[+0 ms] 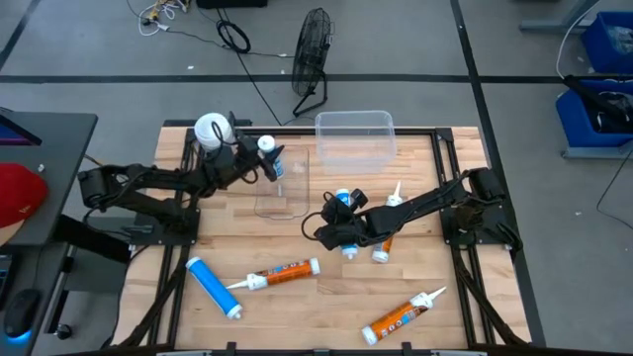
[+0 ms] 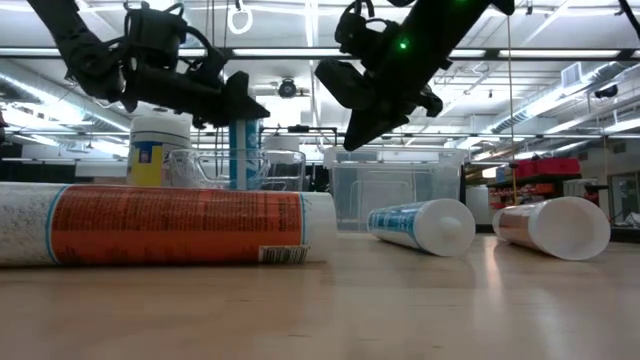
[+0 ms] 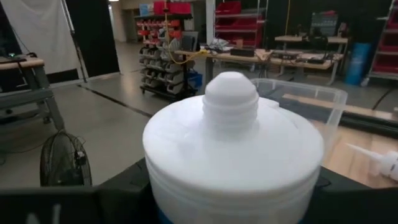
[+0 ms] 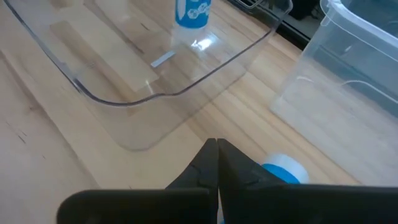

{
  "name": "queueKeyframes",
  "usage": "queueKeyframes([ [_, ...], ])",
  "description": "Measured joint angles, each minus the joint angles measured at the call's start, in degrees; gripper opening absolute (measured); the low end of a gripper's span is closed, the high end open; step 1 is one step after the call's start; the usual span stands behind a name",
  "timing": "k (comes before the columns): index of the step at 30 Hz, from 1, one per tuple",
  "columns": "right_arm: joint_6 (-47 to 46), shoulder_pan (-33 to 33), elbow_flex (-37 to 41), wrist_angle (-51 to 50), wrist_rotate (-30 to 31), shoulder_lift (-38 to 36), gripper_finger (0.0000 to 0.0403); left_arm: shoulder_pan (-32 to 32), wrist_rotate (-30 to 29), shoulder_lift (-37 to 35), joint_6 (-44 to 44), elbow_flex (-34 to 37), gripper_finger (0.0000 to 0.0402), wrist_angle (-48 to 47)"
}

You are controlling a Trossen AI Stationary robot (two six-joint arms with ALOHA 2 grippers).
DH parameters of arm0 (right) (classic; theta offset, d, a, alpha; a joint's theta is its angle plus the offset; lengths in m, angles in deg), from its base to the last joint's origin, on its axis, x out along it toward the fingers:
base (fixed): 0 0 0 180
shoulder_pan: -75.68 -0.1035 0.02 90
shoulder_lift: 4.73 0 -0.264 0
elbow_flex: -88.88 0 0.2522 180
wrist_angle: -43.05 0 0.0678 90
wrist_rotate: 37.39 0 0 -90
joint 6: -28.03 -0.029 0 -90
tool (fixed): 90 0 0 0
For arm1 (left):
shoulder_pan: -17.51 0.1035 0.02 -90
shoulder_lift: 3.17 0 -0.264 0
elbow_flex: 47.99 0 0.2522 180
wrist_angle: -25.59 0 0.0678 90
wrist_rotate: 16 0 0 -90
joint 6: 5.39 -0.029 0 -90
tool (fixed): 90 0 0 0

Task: Pick & place silicon tubes, Sealant and Lysol wipes
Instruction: Put the bottom right blue sealant into the left transparent bin

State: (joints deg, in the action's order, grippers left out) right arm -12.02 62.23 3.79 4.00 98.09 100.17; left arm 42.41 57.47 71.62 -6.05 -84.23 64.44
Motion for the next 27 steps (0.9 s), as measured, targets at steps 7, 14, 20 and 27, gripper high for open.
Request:
queueKeyframes([
  [7, 0.48, 0.01, 0.0, 1.02, -0.03, 0.0, 0.0, 0.0, -0.38, 1.11, -0.43, 0.46, 0.0211, 1.04],
  [14, 1.13, 0.11, 0.0, 2.17, -0.46, 0.0, 0.0, 0.04, -0.37, 4.89, -0.42, 0.48, 0.0211, 3.9],
  [20, 1.52, 0.11, -0.02, 2.63, -1.1, 0.0, 0.0, 0.04, -0.41, 9.01, -0.23, 0.35, 0.0214, 8.45],
  [27, 1.56, 0.11, -0.02, 2.53, -1.4, 0.0, 0.0, 0.0, -0.34, 9.37, -0.39, 0.3, 0.0215, 8.71],
])
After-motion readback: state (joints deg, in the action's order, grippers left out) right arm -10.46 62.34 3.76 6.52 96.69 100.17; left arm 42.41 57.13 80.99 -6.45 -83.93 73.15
